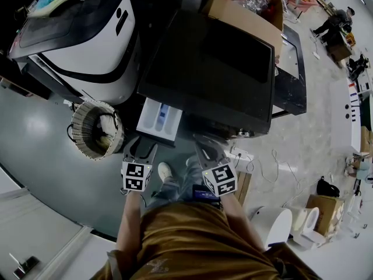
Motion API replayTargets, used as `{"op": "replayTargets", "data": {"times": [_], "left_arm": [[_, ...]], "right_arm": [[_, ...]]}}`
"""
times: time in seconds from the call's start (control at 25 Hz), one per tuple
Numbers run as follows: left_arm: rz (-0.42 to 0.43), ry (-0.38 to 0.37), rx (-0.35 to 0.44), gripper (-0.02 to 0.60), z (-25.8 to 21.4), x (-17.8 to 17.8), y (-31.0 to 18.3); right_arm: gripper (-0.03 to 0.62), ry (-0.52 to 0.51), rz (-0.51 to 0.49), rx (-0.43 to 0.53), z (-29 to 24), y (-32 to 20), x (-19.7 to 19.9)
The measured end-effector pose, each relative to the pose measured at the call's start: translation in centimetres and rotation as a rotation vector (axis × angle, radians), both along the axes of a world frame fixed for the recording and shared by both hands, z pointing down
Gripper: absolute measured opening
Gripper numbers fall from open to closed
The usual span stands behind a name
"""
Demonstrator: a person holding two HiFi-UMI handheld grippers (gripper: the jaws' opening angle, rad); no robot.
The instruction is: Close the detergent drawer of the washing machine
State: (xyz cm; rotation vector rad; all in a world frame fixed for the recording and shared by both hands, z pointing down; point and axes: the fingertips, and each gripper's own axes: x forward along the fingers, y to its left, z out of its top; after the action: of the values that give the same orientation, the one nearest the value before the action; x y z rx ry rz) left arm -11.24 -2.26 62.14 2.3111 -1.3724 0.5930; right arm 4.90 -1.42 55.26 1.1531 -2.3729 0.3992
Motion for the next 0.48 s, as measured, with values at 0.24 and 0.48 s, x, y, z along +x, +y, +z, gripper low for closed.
{"op": "replayTargets", "data": {"times": [0.24, 0.48], "left_arm": [[-0.016, 0.003, -0.002, 0.255, -0.08, -0.01, -0.05], [-0.009, -0.027, -0.003, 0.255, 0.20, -0.02, -0.10]], "right_arm": [[0.012, -0.001, -0.006, -0.004, 0.16, 0.19, -0.12], [0.012, -0.006, -0.015, -0.006, 0.19, 0.14, -0.50]]}}
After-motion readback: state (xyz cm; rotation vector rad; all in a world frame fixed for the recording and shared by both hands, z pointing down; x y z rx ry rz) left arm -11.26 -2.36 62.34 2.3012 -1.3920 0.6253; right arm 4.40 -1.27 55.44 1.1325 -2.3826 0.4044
